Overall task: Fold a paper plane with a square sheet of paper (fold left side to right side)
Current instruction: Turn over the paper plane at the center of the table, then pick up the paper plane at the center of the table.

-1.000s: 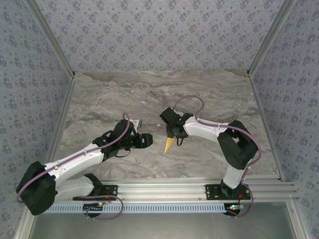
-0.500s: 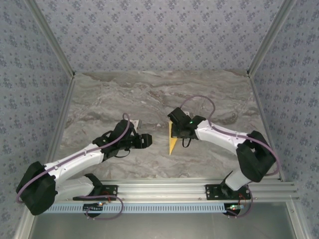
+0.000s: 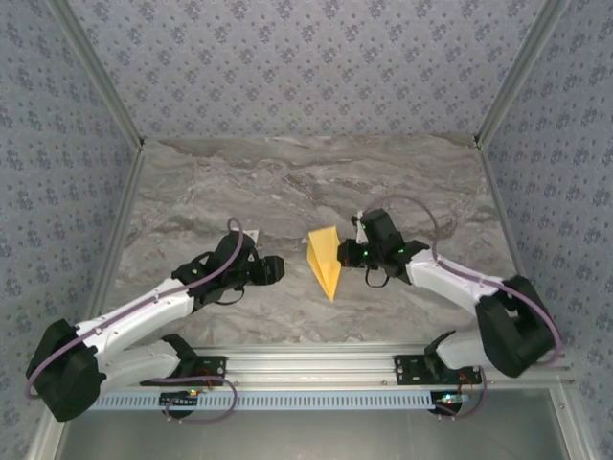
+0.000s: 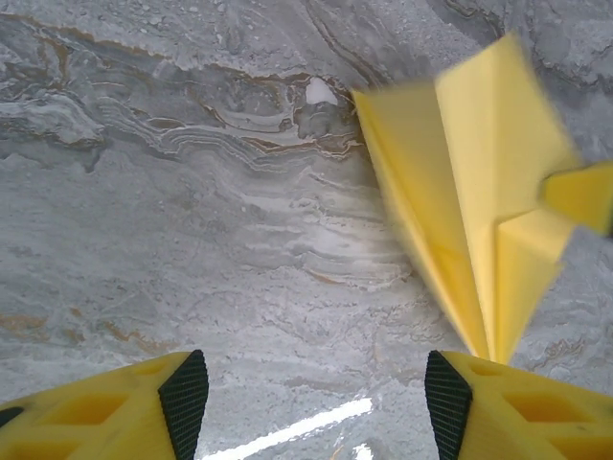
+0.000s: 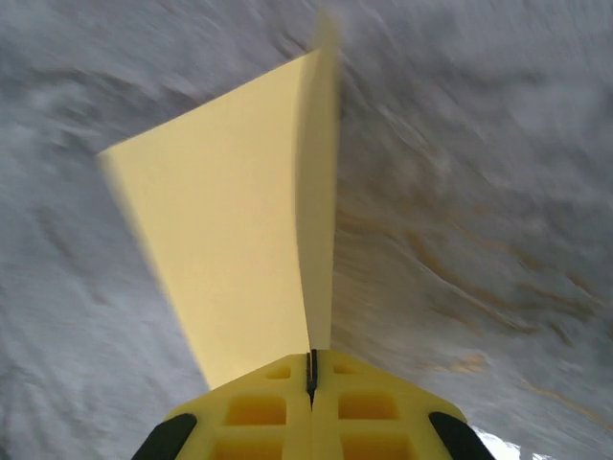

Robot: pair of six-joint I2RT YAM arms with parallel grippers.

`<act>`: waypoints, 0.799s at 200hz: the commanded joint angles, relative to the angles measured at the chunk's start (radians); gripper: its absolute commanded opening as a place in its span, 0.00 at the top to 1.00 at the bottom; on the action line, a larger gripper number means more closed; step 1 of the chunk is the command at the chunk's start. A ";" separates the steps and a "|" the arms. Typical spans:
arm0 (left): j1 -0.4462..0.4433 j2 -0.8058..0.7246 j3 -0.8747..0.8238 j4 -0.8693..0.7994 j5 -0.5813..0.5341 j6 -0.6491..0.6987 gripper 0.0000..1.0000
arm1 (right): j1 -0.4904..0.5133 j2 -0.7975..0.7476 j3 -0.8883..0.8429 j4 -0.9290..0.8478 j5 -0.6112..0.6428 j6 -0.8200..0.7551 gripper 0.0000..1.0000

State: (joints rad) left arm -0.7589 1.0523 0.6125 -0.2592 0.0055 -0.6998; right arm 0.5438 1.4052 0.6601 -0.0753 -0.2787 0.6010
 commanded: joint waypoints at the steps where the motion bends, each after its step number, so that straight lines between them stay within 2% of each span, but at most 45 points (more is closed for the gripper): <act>1: 0.003 -0.020 0.041 -0.037 -0.025 -0.004 0.36 | -0.039 0.010 -0.018 0.044 -0.064 -0.029 0.94; 24: 0.002 -0.023 0.041 -0.035 -0.031 -0.006 0.36 | -0.046 -0.058 0.007 -0.090 0.036 -0.083 0.71; 47: 0.002 -0.022 0.044 -0.034 -0.036 -0.001 0.35 | -0.044 -0.121 0.057 -0.253 0.100 -0.123 0.58; 72: 0.002 -0.024 0.049 -0.035 -0.040 0.006 0.33 | -0.026 -0.173 0.095 -0.372 0.107 -0.130 0.54; 101: 0.002 -0.030 0.038 -0.015 -0.049 0.005 0.28 | 0.057 -0.178 0.142 -0.475 0.117 -0.117 0.52; 134: 0.002 -0.043 0.018 0.017 -0.049 -0.004 0.16 | 0.105 -0.110 0.165 -0.512 0.143 -0.054 0.48; 160: 0.002 -0.054 0.015 0.012 -0.043 -0.003 0.13 | 0.108 -0.056 0.161 -0.488 0.145 -0.025 0.46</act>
State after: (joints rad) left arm -0.7589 1.0225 0.6136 -0.2592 -0.0284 -0.7044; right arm 0.6468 1.3045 0.8032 -0.5179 -0.1604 0.5304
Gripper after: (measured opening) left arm 0.860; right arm 0.539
